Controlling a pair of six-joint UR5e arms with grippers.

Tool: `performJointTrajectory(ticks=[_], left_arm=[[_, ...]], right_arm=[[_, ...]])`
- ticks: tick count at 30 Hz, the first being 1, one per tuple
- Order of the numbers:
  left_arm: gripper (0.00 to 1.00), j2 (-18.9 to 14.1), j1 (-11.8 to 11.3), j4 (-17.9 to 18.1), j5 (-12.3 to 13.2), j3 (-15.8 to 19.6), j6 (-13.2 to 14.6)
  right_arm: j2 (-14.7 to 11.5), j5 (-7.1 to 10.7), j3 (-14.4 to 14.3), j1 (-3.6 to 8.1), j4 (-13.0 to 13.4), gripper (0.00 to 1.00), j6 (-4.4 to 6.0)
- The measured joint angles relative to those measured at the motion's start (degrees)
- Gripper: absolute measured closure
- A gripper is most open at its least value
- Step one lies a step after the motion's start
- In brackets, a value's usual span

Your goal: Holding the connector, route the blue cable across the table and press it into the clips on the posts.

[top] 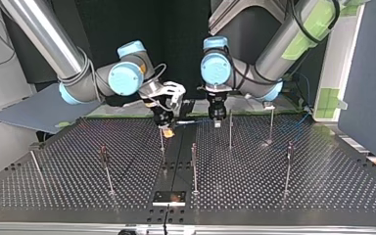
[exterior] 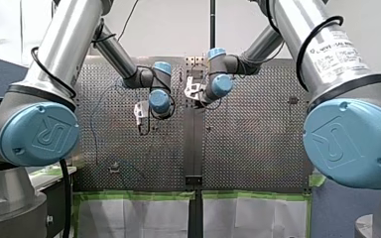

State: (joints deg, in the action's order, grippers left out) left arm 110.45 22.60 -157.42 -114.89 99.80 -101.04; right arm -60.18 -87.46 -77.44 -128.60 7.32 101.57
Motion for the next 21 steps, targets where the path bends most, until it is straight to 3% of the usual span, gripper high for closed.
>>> performJointTrajectory(ticks=[9, 21], left_arm=[[1.0, -4.2, 0.4, -1.5, 0.0, 0.0, 0.7], [1.0, -10.2, 0.5, -1.2, -0.2, -0.1, 1.2]], right_arm=[[-4.4, 0.13, -0.9, -0.83, -0.3, 1.0, 0.94], [-9.8, 0.17, -0.9, -0.94, -1.0, 1.0, 1.18]])
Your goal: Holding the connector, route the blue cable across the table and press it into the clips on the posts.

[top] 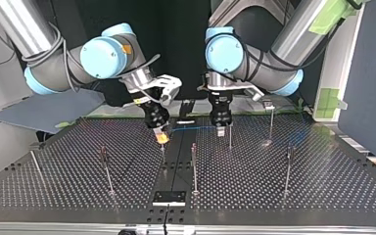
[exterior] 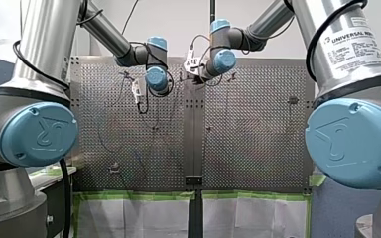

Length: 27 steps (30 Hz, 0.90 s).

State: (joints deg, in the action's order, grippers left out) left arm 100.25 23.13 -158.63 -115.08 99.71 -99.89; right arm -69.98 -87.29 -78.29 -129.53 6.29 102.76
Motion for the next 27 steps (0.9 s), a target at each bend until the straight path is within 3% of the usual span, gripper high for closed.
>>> performJointTrajectory(ticks=[8, 18, 27], left_arm=[[1.0, -3.8, -0.3, 1.3, 0.5, -1.5, 0.0], [1.0, -7.8, -0.4, 0.3, 1.2, -2.9, 0.0], [1.0, -5.7, -0.6, 0.3, 1.2, -2.8, 0.0]], right_arm=[[-4.2, 0.52, 0.1, 0.62, -0.1, 1.0, 0.0], [-9.0, 1.28, 0.1, 1.32, -0.2, 1.0, 0.25], [-7.8, 1.32, -0.3, 1.41, -0.4, 1.0, 0.06]])
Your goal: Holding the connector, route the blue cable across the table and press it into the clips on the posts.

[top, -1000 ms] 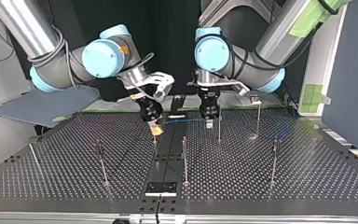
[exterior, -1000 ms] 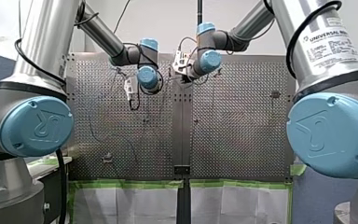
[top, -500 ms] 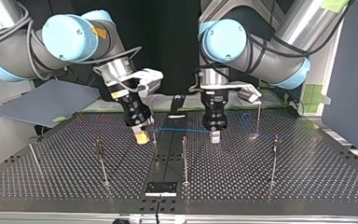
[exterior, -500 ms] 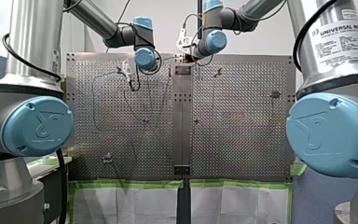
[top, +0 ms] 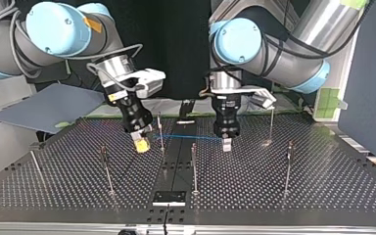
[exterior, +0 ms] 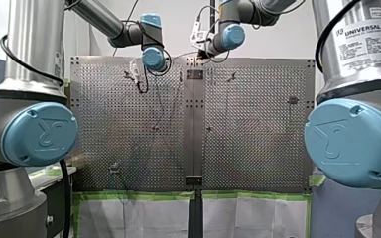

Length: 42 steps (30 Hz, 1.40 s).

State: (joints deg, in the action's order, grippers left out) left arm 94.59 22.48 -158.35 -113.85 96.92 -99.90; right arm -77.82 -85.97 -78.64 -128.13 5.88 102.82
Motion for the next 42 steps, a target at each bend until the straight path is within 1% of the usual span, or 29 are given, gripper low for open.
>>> performJointTrajectory(ticks=[4, 8, 12, 18, 24, 27, 30, 35, 39, 42], left_arm=[[1.0, 0.7, 0.0, 0.4, 0.6, 0.0, 0.0], [1.0, 1.4, -0.2, 0.8, 1.9, 0.0, -0.1], [1.0, 3.1, -0.3, 1.1, 2.8, 0.0, 0.1], [1.0, 5.1, -0.7, 2.9, 3.4, -0.1, 0.1], [1.0, 5.4, -1.7, 3.9, 4.8, -0.9, 0.1], [1.0, 6.2, -2.1, 3.4, 5.7, -1.8, 0.1], [1.0, 7.4, -2.4, 2.9, 6.1, -2.7, 0.1], [1.0, 9.5, -2.7, 3.9, 6.4, -3.6, -0.2], [1.0, 10.7, -3.5, 3.9, 7.4, -4.8, -0.6], [1.0, 12.0, -4.0, 3.8, 7.8, -6.1, -0.8]], right_arm=[[1.1, -0.01, -0.3, 0.01, 0.0, 1.0, -0.21], [2.2, -0.06, -0.4, 0.15, 0.1, 1.0, -0.28], [2.6, -0.01, -0.4, 0.47, 0.2, 1.0, -0.16], [3.7, 1.19, -0.4, 1.38, 0.7, 1.0, 0.08], [4.5, 1.84, -0.2, 1.85, 1.0, 1.0, 0.15], [5.1, 2.58, 0.2, 2.52, 1.2, 1.0, 0.31], [5.5, 3.33, 0.6, 3.26, 1.4, 1.0, 0.7], [5.8, 4.12, 0.7, 4.27, 1.6, 1.0, 1.04], [5.9, 4.62, 0.7, 4.97, 1.9, 1.0, 1.13], [6.1, 5.37, 0.8, 5.48, 2.6, 1.0, 1.68]])
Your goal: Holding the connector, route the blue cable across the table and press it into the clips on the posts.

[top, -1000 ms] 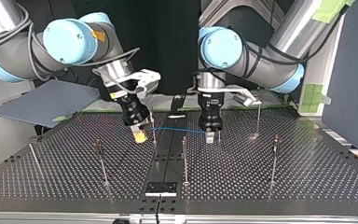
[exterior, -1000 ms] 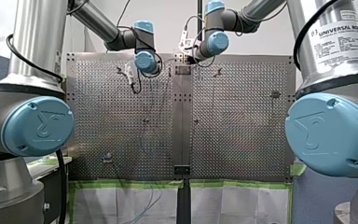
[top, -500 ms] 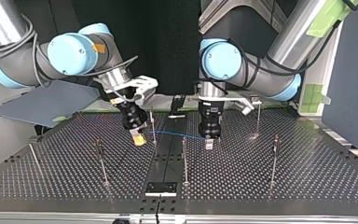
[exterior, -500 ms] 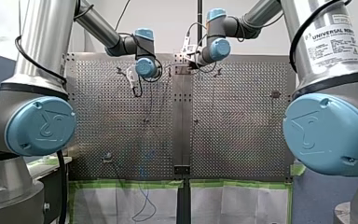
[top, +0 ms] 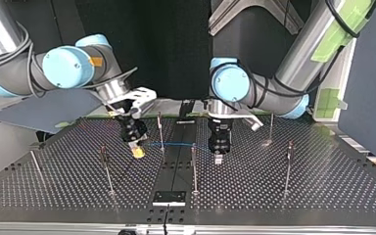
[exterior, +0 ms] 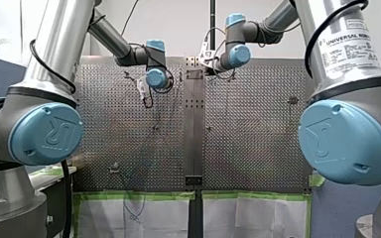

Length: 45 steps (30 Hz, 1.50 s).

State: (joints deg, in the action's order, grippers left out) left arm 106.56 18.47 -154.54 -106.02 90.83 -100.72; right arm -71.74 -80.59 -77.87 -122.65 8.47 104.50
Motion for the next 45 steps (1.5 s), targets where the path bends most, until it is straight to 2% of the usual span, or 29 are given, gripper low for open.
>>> performJointTrajectory(ticks=[4, 10, 17, 22, 23, 24, 25, 26, 27, 28, 29, 37, 40, 45], left_arm=[[1.0, 0.9, -0.6, 0.5, 0.2, -2.0, -0.7], [1.0, 1.2, -1.9, -0.5, 1.0, -4.6, -0.9], [1.0, 2.5, -2.6, -1.3, 1.7, -5.1, -1.0], [1.0, 2.8, -2.9, -1.6, 1.9, -5.3, -1.1], [0.89, 2.8, -2.9, -1.6, 1.9, -5.3, -1.2], [0.66, 2.8, -3.0, -1.7, 2.0, -5.3, -1.3], [0.66, 2.7, -3.0, -1.9, 2.0, -5.3, -1.4], [0.47, 2.7, -3.0, -2.1, 2.0, -5.3, -1.5], [0.17, 2.7, -2.9, -2.4, 2.0, -5.3, -1.6], [0.17, 2.7, -2.8, -2.6, 2.0, -5.3, -1.6], [0.0, 2.7, -2.8, -2.9, 2.0, -5.3, -1.6], [0.0, 2.1, -1.8, -6.8, 0.1, -5.2, -1.3], [0.0, 0.9, -1.4, -8.2, -0.9, -4.6, -1.3], [0.0, -1.4, -0.3, -10.7, -1.1, -2.5, -1.6]], right_arm=[[0.6, 0.97, 0.3, 0.66, 0.8, 1.0, 0.74], [1.6, 1.41, 0.8, 1.87, 1.5, 1.0, 1.0], [2.0, 2.09, 1.1, 3.49, 3.0, 1.0, 1.89], [2.2, 2.47, 1.2, 4.42, 3.3, 1.0, 2.0], [2.3, 2.53, 1.2, 4.57, 3.3, 1.0, 1.97], [2.4, 2.56, 1.2, 4.68, 3.4, 1.0, 1.94], [2.4, 2.58, 1.2, 4.77, 3.4, 1.0, 1.9], [2.5, 2.61, 1.2, 4.86, 3.4, 1.0, 1.86], [2.5, 2.65, 1.2, 4.92, 3.4, 1.0, 1.83], [2.5, 2.71, 1.2, 4.97, 3.4, 1.0, 1.81], [2.5, 2.77, 1.2, 5.02, 3.4, 1.0, 1.77], [2.8, 2.74, 1.2, 5.15, 3.4, 1.0, 1.47], [3.2, 2.75, 1.2, 5.16, 3.4, 1.0, 1.23], [4.1, 2.79, 1.2, 5.31, 3.4, 1.0, 1.05]])
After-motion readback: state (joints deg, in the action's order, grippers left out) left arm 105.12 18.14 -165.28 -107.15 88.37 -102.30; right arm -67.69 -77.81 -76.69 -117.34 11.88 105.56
